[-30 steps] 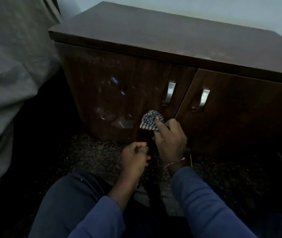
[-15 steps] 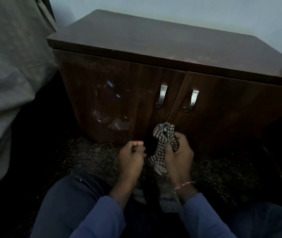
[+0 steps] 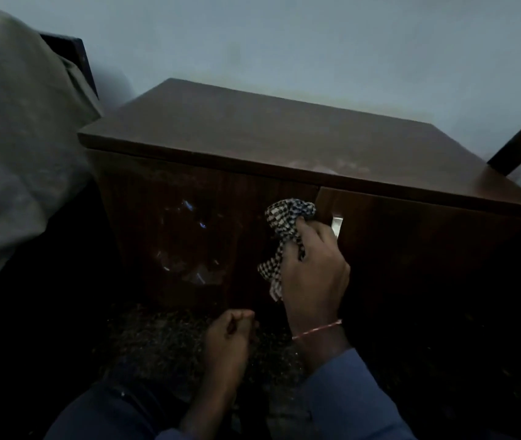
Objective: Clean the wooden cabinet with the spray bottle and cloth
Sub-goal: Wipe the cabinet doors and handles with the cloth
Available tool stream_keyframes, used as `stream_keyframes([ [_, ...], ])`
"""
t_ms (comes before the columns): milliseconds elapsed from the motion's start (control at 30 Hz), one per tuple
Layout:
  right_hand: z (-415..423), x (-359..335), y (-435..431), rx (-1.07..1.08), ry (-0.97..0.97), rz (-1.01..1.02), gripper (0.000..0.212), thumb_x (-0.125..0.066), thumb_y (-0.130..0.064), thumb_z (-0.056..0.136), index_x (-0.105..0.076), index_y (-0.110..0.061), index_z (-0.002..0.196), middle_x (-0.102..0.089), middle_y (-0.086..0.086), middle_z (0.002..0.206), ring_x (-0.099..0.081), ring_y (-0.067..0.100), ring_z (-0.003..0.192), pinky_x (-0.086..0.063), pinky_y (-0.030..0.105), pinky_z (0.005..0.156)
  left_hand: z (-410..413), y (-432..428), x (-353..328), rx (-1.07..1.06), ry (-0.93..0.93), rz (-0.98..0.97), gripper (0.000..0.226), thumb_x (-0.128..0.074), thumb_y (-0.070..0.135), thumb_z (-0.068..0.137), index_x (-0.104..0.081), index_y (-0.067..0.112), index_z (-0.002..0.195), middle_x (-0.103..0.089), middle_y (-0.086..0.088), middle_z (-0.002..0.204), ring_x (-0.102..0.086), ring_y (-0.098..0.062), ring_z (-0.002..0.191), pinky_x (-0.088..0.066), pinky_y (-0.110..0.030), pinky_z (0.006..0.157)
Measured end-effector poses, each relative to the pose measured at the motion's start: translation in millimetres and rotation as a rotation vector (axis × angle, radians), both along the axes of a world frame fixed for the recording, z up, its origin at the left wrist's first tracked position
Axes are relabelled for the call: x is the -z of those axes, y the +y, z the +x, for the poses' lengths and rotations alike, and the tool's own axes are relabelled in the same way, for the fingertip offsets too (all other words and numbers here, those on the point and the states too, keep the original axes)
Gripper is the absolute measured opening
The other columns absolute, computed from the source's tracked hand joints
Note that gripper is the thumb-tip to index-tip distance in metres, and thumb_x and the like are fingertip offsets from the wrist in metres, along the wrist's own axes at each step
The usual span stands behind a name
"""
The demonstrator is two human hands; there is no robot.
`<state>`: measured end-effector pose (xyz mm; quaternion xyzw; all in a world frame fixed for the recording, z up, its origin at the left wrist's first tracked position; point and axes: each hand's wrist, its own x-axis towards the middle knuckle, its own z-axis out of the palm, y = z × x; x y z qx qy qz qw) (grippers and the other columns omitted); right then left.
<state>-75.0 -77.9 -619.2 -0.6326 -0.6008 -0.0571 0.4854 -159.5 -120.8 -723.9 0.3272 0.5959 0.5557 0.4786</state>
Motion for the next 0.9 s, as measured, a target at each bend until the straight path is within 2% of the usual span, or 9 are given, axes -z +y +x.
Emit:
stream_keyframes([
  [133,5,-26,2,-0.063,0.067,0.000,0.028,-0.067,-0.013,0.081,-0.072,-0.014,0.108,-0.067,0.001,0.101,-0.065,0.019,0.088,-0.049,0.027,0.077,-1,-4,0,0.000,-0.020,-0.005,0.023,-0.054,-0.005,0.092,-0.068,0.008,0.079,-0.067,-0.005,0.069,-0.059,-0.005,0.058,-0.045,-0.013,0.054],
  [200,5,-36,7,-0.068,0.082,0.091,0.025,-0.068,-0.010,0.079,-0.072,-0.010,0.103,-0.065,0.003,0.095,-0.062,0.016,0.083,-0.044,0.022,0.074,-1,-4,1,-0.001,-0.063,-0.014,0.022,-0.053,-0.003,0.093,-0.068,0.008,0.082,-0.068,-0.008,0.071,-0.058,-0.015,0.062,-0.046,-0.025,0.058],
  [300,1,-25,9,-0.030,0.027,0.079,0.023,-0.068,-0.009,0.079,-0.071,-0.011,0.102,-0.061,0.004,0.094,-0.061,0.020,0.080,-0.045,0.026,0.068,-2,-2,2,-0.004,-0.122,-0.034,0.022,-0.051,-0.002,0.094,-0.067,0.009,0.085,-0.068,-0.012,0.075,-0.058,-0.020,0.064,-0.045,-0.029,0.062],
  [467,8,17,-5,-0.086,0.143,-0.121,0.028,-0.065,-0.004,0.082,-0.071,-0.009,0.109,-0.066,0.008,0.104,-0.065,0.026,0.093,-0.047,0.026,0.080,-5,-1,-4,0.017,-0.219,-0.005,0.021,-0.047,-0.001,0.094,-0.066,0.008,0.092,-0.072,-0.014,0.083,-0.062,-0.022,0.066,-0.046,-0.028,0.056],
  [533,11,6,-3,-0.107,0.207,-0.081,0.024,-0.066,-0.003,0.081,-0.073,-0.006,0.104,-0.067,0.008,0.097,-0.066,0.024,0.089,-0.047,0.024,0.078,-6,-2,-6,0.045,-0.265,0.026,0.023,-0.044,-0.002,0.095,-0.066,0.006,0.095,-0.072,-0.016,0.090,-0.065,-0.022,0.071,-0.050,-0.028,0.058],
  [633,9,-23,9,-0.094,0.203,0.108,0.024,-0.067,-0.003,0.079,-0.072,-0.004,0.103,-0.065,0.009,0.093,-0.061,0.017,0.085,-0.043,0.019,0.078,-9,1,-7,0.044,-0.296,0.058,0.026,-0.042,-0.001,0.096,-0.065,0.008,0.095,-0.072,-0.014,0.092,-0.067,-0.023,0.076,-0.051,-0.029,0.059],
  [767,2,-9,8,-0.100,0.178,0.067,0.033,-0.064,-0.003,0.083,-0.068,-0.004,0.116,-0.066,0.009,0.104,-0.058,0.010,0.093,-0.036,0.007,0.082,-9,4,-8,0.033,-0.309,0.063,0.026,-0.042,-0.002,0.095,-0.065,0.009,0.094,-0.071,-0.015,0.093,-0.066,-0.022,0.076,-0.051,-0.022,0.055],
  [833,8,3,2,-0.107,0.200,-0.009,0.036,-0.062,-0.005,0.086,-0.065,-0.005,0.122,-0.066,0.009,0.111,-0.061,0.017,0.101,-0.041,0.015,0.086,-8,3,-6,0.035,-0.304,0.060,0.024,-0.043,-0.001,0.095,-0.065,0.009,0.094,-0.071,-0.015,0.093,-0.066,-0.022,0.076,-0.051,-0.025,0.058],
  [900,15,11,1,-0.112,0.122,-0.133,0.036,-0.061,-0.007,0.087,-0.065,-0.009,0.123,-0.066,0.010,0.113,-0.062,0.023,0.103,-0.046,0.027,0.088,-7,2,-7,0.050,-0.291,0.062,0.023,-0.044,0.000,0.095,-0.065,0.009,0.094,-0.071,-0.015,0.092,-0.065,-0.023,0.076,-0.050,-0.028,0.060],
])
